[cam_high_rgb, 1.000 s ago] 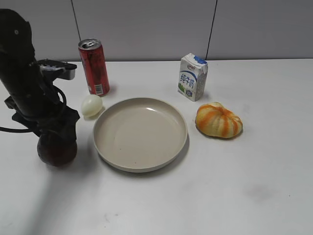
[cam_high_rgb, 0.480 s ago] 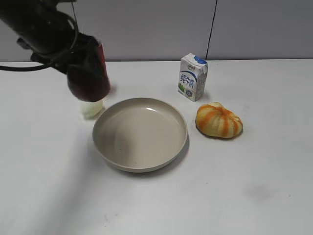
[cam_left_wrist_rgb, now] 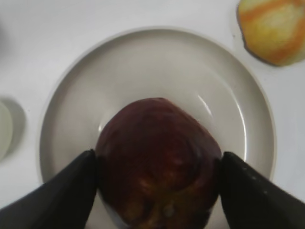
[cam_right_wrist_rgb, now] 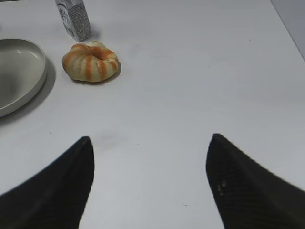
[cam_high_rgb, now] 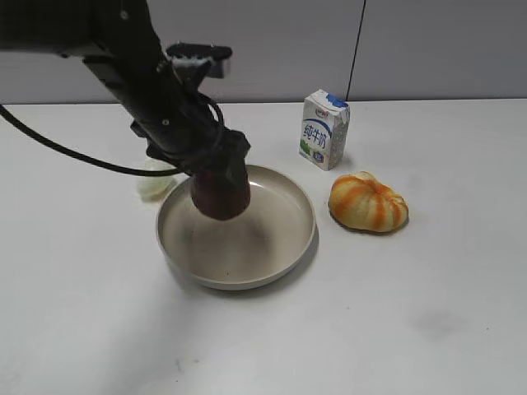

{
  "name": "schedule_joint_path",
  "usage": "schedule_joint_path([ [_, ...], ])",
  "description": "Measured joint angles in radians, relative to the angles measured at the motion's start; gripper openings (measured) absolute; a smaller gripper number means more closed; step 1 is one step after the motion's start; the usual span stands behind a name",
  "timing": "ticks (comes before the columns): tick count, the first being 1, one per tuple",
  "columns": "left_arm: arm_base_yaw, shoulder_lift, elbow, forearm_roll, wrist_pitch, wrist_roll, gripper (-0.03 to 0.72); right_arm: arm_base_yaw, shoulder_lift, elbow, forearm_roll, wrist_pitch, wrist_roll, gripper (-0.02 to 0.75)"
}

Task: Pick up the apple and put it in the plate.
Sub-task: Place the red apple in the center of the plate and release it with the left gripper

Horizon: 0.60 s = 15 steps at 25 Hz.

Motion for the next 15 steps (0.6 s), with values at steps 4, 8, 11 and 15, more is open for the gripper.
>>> schedule_joint_path([
  [4, -0.002, 0.065, 0.0, -0.001, -0.01, 0.0, 0.589, 0.0, 0.0, 0.0, 0.0, 0.0, 0.0, 0.585],
  [8, -0.002, 0.084, 0.0, -0.001, -0.012, 0.0, 0.675, 0.0, 0.0, 0.0, 0.0, 0.0, 0.0, 0.585],
  [11, -0.002, 0.068, -0.005, -0.001, -0.006, 0.0, 0.69, 0.0, 0.0, 0.0, 0.0, 0.0, -0.001, 0.585],
  [15, -0.002, 0.005, -0.073, 0.007, 0.073, 0.0, 0.692, 0.0, 0.0, 0.0, 0.0, 0.0, -0.001, 0.585],
])
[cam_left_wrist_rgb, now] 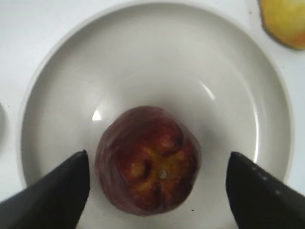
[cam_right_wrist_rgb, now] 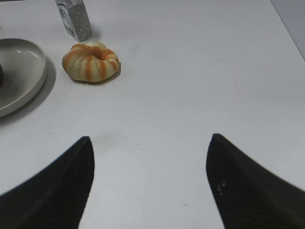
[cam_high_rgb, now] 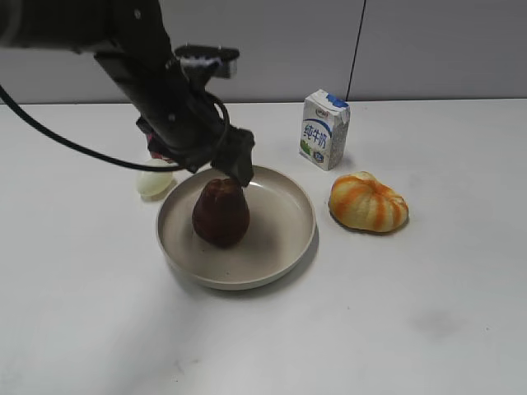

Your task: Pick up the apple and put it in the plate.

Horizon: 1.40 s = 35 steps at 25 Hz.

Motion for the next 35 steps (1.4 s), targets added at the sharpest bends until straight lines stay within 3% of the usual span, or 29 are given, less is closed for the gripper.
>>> schedule_joint_path([
  [5, 0.007, -0.143, -0.141, 0.063, 0.193, 0.0, 0.69, 0.0, 0.0, 0.0, 0.0, 0.0, 0.001, 0.585],
  [8, 0.033, -0.245, -0.164, 0.133, 0.289, -0.017, 0.687, 0.0, 0.0, 0.0, 0.0, 0.0, 0.001, 0.585],
  [14, 0.188, -0.405, -0.145, 0.266, 0.387, -0.102, 0.674, 0.0, 0.0, 0.0, 0.001, 0.0, 0.001, 0.585],
  [18, 0.298, -0.567, -0.018, 0.277, 0.392, -0.118, 0.662, 0.0, 0.0, 0.0, 0.0, 0.0, 0.001, 0.585],
  [22, 0.364, -0.781, 0.204, 0.278, 0.396, -0.143, 0.641, 0.0, 0.0, 0.0, 0.0, 0.0, 0.001, 0.585],
  [27, 0.378, -1.086, 0.492, 0.266, 0.335, -0.178, 0.616, 0.0, 0.0, 0.0, 0.0, 0.0, 0.001, 0.585],
  [35, 0.378, -1.59, 0.808, 0.269, 0.304, -0.181, 0.594, 0.0, 0.0, 0.0, 0.0, 0.0, 0.001, 0.585],
])
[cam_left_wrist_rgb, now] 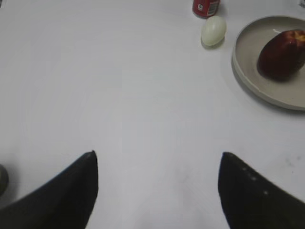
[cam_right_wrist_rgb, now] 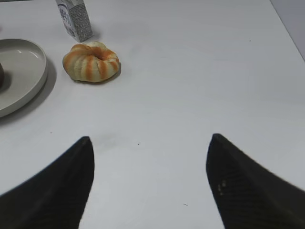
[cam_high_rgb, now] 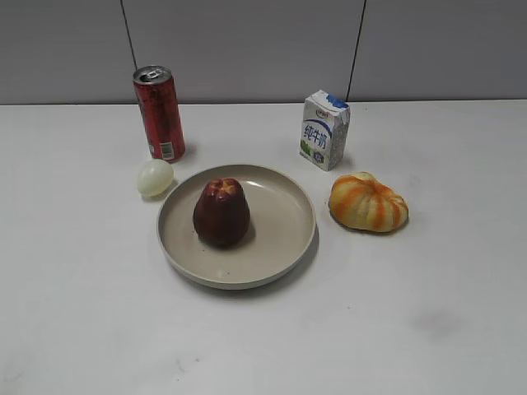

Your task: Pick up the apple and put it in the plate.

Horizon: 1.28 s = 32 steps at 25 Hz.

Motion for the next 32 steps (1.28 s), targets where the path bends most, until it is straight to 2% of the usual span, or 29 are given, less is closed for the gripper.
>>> schedule_joint_path([
  [4, 0.0, -0.216, 0.119, 0.001, 0.001, 0.007, 0.592, 0.0, 0.0, 0.0, 0.0, 0.0, 0.0, 0.585],
  [9, 0.0, -0.352, 0.155, -0.009, -0.047, 0.073, 0.592, 0.0, 0.0, 0.0, 0.0, 0.0, 0.0, 0.585],
  [13, 0.0, -0.355, 0.173, -0.035, -0.07, 0.113, 0.592, 0.0, 0.0, 0.0, 0.0, 0.0, 0.0, 0.585],
  [26, 0.004, -0.356, 0.173, -0.039, -0.077, 0.122, 0.583, 0.0, 0.0, 0.0, 0.0, 0.0, -0.001, 0.585],
  [32, 0.076, -0.363, 0.173, -0.04, -0.079, 0.122, 0.582, 0.0, 0.0, 0.0, 0.0, 0.0, -0.001, 0.585],
])
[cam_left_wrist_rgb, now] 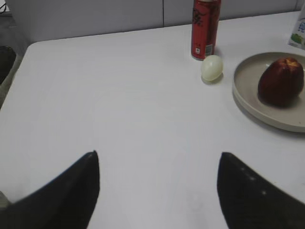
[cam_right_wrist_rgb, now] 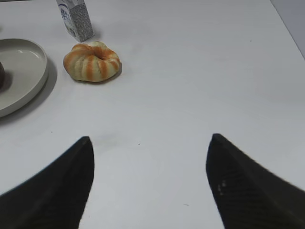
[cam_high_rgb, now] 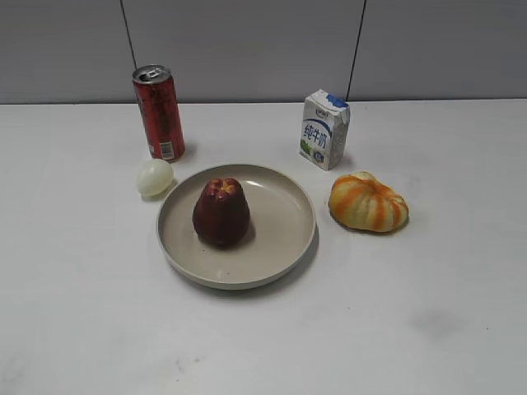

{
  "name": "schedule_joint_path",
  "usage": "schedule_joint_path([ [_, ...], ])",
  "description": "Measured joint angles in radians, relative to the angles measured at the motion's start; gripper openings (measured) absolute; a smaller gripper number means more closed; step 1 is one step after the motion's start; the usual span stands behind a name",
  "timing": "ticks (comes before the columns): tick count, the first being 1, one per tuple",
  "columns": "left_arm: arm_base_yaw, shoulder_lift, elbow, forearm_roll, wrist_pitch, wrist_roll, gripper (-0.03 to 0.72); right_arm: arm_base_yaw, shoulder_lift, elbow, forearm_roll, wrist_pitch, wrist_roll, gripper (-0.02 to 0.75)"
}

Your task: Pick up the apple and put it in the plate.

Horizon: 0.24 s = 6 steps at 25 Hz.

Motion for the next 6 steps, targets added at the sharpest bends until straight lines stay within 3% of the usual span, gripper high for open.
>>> schedule_joint_path([
  [6, 0.027, 0.0, 0.0, 0.0, -0.001, 0.0, 0.574, 0.0, 0.0, 0.0, 0.0, 0.0, 0.001, 0.585],
])
